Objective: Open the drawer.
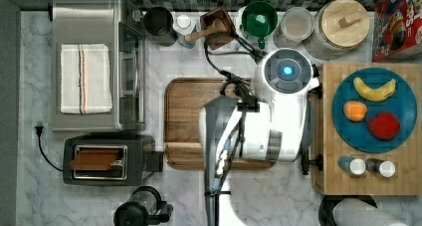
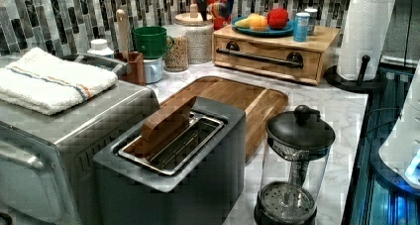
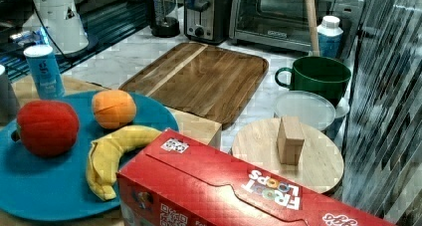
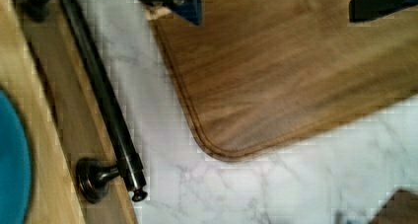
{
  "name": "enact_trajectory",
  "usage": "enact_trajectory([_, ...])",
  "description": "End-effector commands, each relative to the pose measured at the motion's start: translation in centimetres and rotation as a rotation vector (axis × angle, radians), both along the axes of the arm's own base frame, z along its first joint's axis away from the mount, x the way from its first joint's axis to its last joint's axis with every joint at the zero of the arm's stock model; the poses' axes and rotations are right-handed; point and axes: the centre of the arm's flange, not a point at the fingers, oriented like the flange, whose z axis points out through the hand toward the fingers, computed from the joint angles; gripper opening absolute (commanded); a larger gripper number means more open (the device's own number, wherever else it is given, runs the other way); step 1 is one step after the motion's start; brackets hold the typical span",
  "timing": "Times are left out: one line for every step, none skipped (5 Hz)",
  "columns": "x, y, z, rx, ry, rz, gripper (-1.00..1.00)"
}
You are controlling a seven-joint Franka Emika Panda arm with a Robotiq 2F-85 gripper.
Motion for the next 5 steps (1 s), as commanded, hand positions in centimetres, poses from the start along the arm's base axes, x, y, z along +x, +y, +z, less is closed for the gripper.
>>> enact_trajectory([-3.1,-9.3,-1.9,-0.039,-0.029,0.230,1.00])
enact_trajectory([-3.7,-10.9,-3.1,-0.059,-0.045,0.290,1.00])
enact_trajectory([-3.6,-11.2,-4.4,-0.074,-0.059,0.298,1.00])
enact_trajectory([-3.4,-10.1,-5.5,-0.072,-0.096,0.267,1.00])
enact_trajectory([-3.2,-8.9,-7.0,-0.085,-0.097,0.256,1.00])
